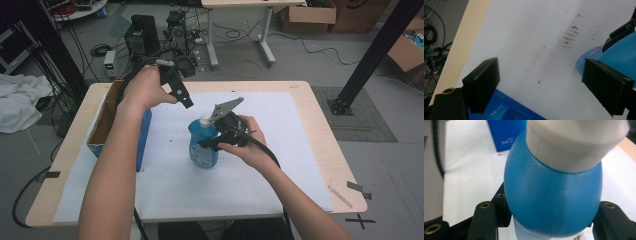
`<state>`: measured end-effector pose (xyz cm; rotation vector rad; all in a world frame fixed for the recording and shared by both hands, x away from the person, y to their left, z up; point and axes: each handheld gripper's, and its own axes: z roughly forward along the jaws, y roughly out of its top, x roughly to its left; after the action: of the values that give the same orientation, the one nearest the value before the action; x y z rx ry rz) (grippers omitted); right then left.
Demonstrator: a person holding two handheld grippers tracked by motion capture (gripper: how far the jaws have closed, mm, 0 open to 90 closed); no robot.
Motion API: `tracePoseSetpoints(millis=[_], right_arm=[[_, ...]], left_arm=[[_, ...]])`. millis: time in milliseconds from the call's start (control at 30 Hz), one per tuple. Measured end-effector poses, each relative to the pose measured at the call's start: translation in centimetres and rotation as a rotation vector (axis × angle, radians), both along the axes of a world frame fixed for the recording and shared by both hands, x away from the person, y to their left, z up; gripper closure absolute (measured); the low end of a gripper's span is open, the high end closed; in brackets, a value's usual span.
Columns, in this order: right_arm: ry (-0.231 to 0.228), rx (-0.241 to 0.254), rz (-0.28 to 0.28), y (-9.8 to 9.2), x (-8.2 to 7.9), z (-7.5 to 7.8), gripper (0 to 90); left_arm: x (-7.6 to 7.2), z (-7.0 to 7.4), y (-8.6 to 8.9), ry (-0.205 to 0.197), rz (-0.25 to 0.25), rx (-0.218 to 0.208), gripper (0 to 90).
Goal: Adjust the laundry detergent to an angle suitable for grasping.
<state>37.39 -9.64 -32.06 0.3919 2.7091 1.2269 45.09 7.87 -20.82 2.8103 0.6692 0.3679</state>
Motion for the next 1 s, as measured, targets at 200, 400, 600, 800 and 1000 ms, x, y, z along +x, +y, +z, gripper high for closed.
tracePoseSetpoints(millis=[200,400,600,800,1000], right_arm=[[0.021,0.012,0.129,-0.5,0.5,-0.1,43.8],[-0.004,-0.012,0.208,-0.6,0.5,-0.4,43.9],[-0.04,-0.045,0.27,-0.5,0.6,-0.9,43.9],[-0.048,-0.036,0.303,-0.1,0.6,-1.3,43.8],[-0.056,-0.052,0.314,0.2,0.8,-1.9,43.7]], left_arm=[[0.0,0.0,0.1,-0.001,0.0,-0.001,15.6],[0.0,-0.3,-0.1,0.004,-0.007,0.002,15.6],[0.0,-0.4,-0.2,0.008,-0.006,0.006,15.6],[-0.1,-0.4,-0.2,0.008,-0.006,0.011,15.6],[-0.2,-0.5,-0.3,0.008,-0.008,0.01,15.6]])
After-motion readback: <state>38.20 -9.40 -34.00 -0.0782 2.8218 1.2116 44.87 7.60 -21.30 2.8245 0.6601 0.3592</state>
